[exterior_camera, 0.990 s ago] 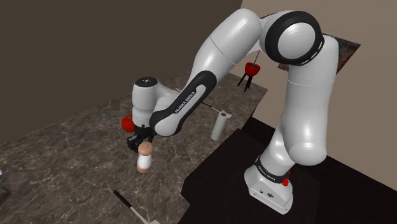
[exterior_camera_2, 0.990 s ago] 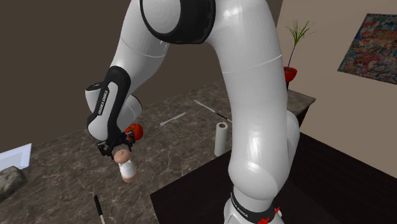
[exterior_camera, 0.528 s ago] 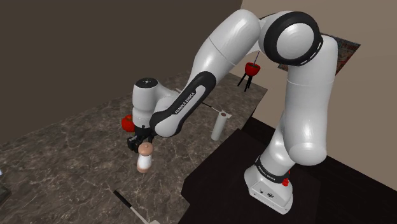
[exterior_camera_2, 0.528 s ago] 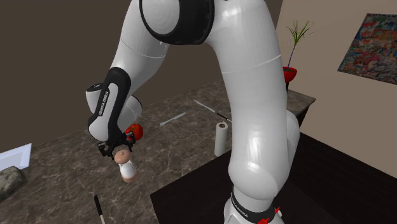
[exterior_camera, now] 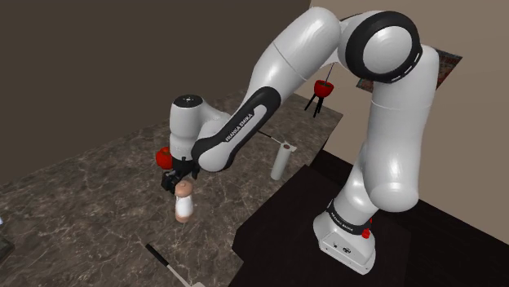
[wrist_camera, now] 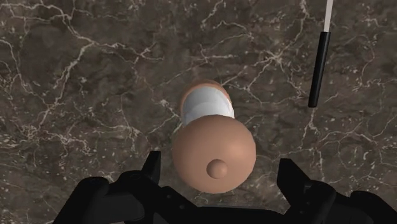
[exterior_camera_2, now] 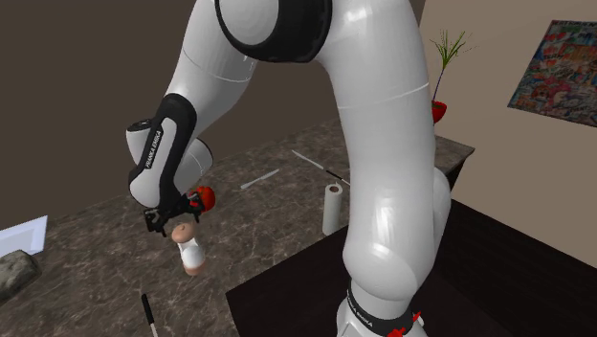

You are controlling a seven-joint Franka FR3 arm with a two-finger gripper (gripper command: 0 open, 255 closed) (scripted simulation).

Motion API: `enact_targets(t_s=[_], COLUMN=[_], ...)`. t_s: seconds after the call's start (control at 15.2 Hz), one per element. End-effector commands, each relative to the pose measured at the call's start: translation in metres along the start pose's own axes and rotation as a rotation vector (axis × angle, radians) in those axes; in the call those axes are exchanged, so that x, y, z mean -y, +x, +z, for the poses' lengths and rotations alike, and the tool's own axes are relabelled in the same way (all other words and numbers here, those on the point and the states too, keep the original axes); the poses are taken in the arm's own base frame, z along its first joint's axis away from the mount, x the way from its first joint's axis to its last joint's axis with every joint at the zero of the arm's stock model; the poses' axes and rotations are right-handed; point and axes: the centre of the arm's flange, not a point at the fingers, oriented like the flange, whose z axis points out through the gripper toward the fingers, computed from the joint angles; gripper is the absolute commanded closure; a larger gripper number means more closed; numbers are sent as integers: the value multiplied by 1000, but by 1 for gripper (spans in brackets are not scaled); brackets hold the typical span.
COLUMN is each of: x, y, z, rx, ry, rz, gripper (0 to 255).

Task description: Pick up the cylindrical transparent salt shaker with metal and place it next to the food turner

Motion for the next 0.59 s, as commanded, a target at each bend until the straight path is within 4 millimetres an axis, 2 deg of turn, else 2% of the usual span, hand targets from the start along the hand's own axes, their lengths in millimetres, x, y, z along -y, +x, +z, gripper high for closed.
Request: enact_targets(t_s=[0.0,0.07,0.53], x=[0,0,0], y=[0,0,0], z=[-24,-35,-35], rx=[0,0,0], ry=[0,0,0], rz=[0,0,0], gripper=[0,0,0])
